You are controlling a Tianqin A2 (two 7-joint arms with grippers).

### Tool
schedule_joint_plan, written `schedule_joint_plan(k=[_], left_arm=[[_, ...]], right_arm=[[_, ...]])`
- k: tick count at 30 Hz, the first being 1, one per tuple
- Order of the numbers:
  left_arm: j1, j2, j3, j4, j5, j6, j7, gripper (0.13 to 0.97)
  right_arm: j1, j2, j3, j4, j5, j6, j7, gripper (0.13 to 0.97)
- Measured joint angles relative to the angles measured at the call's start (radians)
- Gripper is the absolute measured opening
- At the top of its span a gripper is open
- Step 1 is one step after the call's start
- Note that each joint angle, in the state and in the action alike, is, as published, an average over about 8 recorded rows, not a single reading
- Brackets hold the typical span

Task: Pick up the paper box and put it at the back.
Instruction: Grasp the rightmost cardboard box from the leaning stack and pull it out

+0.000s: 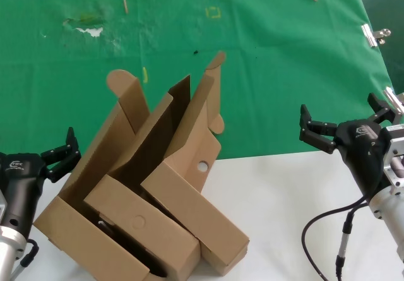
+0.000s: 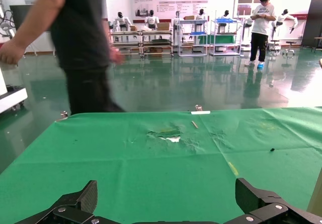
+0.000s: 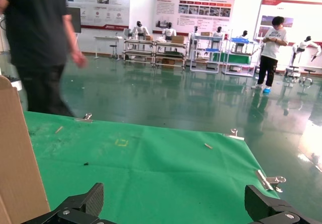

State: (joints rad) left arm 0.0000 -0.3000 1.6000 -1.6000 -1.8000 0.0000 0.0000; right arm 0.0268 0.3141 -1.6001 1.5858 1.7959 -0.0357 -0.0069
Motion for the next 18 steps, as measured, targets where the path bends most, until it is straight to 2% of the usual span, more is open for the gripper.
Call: schedule_joint_plan(k=[15, 18], left_arm=[[0.0, 0.0, 0.0, 0.0, 0.0, 0.0, 0.0, 0.966], [0.0, 0.0, 0.0, 0.0, 0.0, 0.0, 0.0, 0.966]], right_arm=[[0.0, 0.0, 0.001, 0.0, 0.0, -0.001, -0.001, 0.966], [0.004, -0.014, 0.052, -0.013, 0.014, -0.048, -0.062, 0.966]])
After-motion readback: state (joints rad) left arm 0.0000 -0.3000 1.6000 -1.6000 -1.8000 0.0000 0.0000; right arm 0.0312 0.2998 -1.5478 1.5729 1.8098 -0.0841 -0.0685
